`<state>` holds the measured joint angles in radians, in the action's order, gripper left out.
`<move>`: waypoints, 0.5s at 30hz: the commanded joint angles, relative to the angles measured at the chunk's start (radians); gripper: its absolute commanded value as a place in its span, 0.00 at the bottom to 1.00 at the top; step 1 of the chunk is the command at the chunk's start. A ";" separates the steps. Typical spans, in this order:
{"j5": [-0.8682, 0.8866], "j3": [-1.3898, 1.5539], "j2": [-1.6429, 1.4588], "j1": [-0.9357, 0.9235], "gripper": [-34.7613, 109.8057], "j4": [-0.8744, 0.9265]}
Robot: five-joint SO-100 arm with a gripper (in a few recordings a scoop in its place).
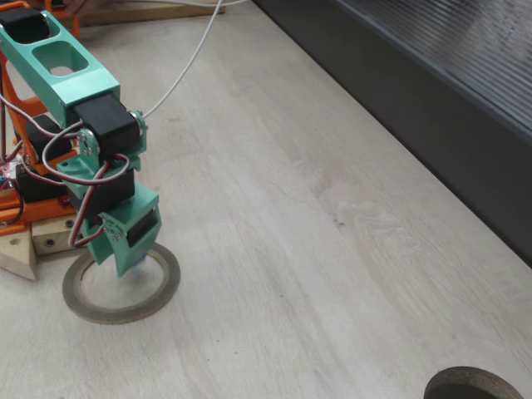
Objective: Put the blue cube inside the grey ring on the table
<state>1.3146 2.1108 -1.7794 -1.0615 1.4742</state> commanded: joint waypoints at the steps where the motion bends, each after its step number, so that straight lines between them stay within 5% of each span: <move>1: 0.005 0.012 -0.029 -0.006 0.44 0.020; 15: 0.005 0.012 -0.028 -0.006 0.43 0.012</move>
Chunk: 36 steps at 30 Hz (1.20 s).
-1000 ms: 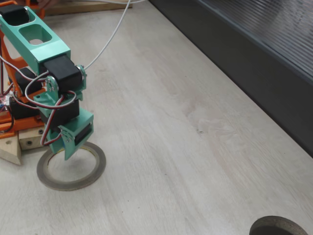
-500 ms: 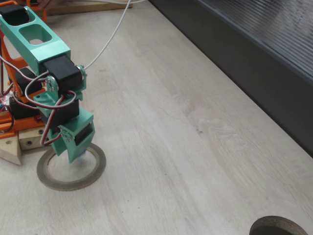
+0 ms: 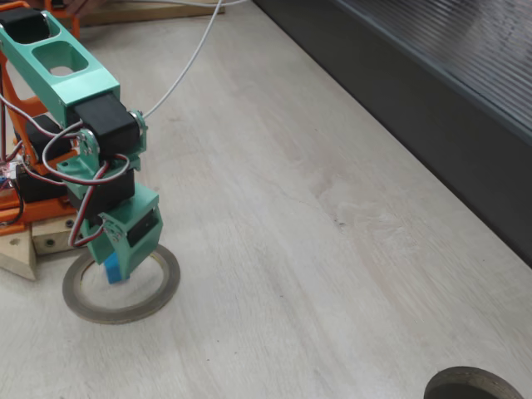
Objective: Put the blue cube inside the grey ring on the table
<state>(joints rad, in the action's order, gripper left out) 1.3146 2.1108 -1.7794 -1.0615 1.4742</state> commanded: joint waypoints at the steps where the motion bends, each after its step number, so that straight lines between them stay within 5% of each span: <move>1: 0.005 0.012 -0.028 -0.006 0.43 0.012; 25: 0.014 -0.005 -0.043 -0.003 0.43 0.009; 36: 0.014 -0.052 -0.044 -0.003 0.24 0.008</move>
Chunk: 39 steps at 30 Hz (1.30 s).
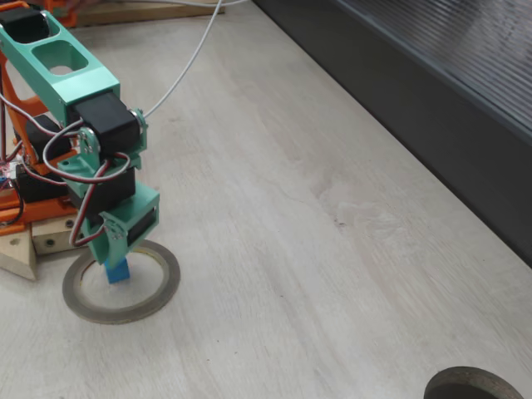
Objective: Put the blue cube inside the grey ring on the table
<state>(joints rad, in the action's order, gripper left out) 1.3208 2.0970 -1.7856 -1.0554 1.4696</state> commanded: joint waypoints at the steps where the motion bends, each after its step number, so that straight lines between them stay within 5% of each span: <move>1: 0.008 -0.041 -0.038 -0.009 0.24 0.012; 13: 0.008 -0.031 -0.040 -0.009 0.24 0.031; 39: 0.006 -0.029 -0.262 -0.011 0.24 0.359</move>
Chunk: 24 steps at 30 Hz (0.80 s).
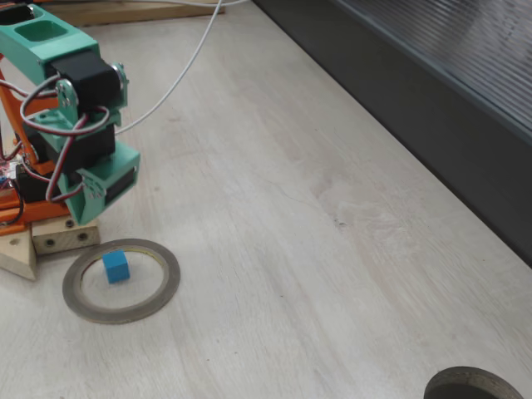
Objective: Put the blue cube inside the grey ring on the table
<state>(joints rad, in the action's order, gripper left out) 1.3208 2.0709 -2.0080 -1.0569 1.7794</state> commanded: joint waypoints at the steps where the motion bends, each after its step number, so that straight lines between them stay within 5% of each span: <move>1: 0.006 -0.003 -0.040 -0.009 0.24 0.063; 24: 0.005 0.095 -0.028 0.000 0.24 0.091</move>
<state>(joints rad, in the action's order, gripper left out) 1.3146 2.1614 -2.0157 -1.0523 1.8561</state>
